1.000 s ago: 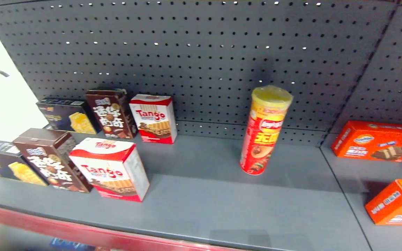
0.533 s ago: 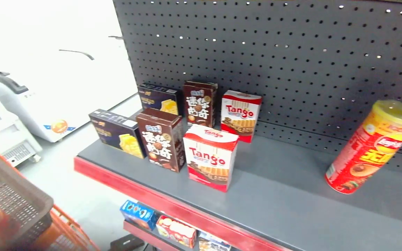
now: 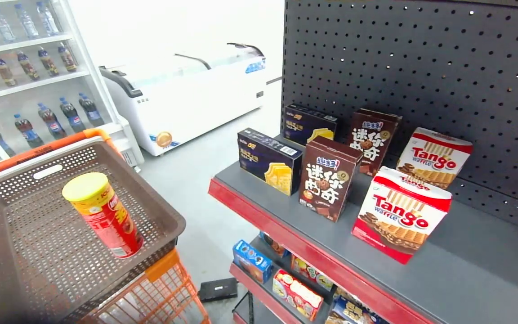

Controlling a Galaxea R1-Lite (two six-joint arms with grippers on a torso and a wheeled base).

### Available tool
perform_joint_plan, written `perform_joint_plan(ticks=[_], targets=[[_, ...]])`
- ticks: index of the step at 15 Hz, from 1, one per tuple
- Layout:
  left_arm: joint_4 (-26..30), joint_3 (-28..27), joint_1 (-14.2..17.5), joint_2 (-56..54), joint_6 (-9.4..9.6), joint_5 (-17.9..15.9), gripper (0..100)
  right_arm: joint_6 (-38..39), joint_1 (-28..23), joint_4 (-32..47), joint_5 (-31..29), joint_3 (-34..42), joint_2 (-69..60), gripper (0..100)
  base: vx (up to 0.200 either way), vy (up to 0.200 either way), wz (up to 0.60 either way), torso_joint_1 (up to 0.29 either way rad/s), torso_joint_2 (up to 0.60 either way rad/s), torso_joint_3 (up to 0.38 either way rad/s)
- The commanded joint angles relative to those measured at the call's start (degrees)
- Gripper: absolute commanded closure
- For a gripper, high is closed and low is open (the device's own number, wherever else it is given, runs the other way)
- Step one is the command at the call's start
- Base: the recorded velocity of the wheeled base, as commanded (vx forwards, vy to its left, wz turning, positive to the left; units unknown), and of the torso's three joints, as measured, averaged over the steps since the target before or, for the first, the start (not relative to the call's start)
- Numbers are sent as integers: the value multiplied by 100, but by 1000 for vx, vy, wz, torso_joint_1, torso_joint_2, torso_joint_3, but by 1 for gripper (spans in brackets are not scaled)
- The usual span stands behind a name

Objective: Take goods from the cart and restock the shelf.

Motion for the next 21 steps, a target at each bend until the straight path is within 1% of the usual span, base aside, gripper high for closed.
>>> perform_joint_plan(ticks=[1,10,11,12,13,14,15,16,17,18,19,20,21], targets=[[-2,1,9,7,6,-4,0,0,5,1,-5,0,7,0,0,0,0,0,0,0],[-11,-8,9,7,24,5,0,0,5,1,4,0,7,0,0,0,0,0,0,0],[-11,-131,9,7,85,-13,0,0,5,1,4,0,7,0,0,0,0,0,0,0],[270,-825,-44,183,270,-65,0,0,5,1,-5,0,7,0,0,0,0,0,0,0],[604,-1212,-167,675,305,-101,0,0,5,1,-5,0,7,0,0,0,0,0,0,0],[727,-1476,-211,930,358,-92,0,0,5,1,-5,0,7,0,0,0,0,0,0,0],[753,-1520,-211,1097,402,-92,0,0,5,1,4,0,7,0,0,0,0,0,0,0],[753,-1555,-185,1616,551,-57,0,0,5,1,4,0,7,0,0,0,0,0,0,0],[745,-1572,-185,2011,613,-30,0,0,5,1,4,0,7,0,0,0,0,0,0,0],[727,-1590,-167,2240,621,5,0,0,5,1,4,0,7,0,0,0,0,0,0,0],[657,-1687,-176,2706,621,198,0,0,5,1,-5,0,7,0,0,0,0,0,0,0],[542,-1897,-202,3233,630,770,0,0,5,1,-5,0,7,0,0,0,0,0,0,0],[367,-2012,-369,3628,621,1183,0,0,5,1,-5,0,7,0,0,0,0,0,0,0]])
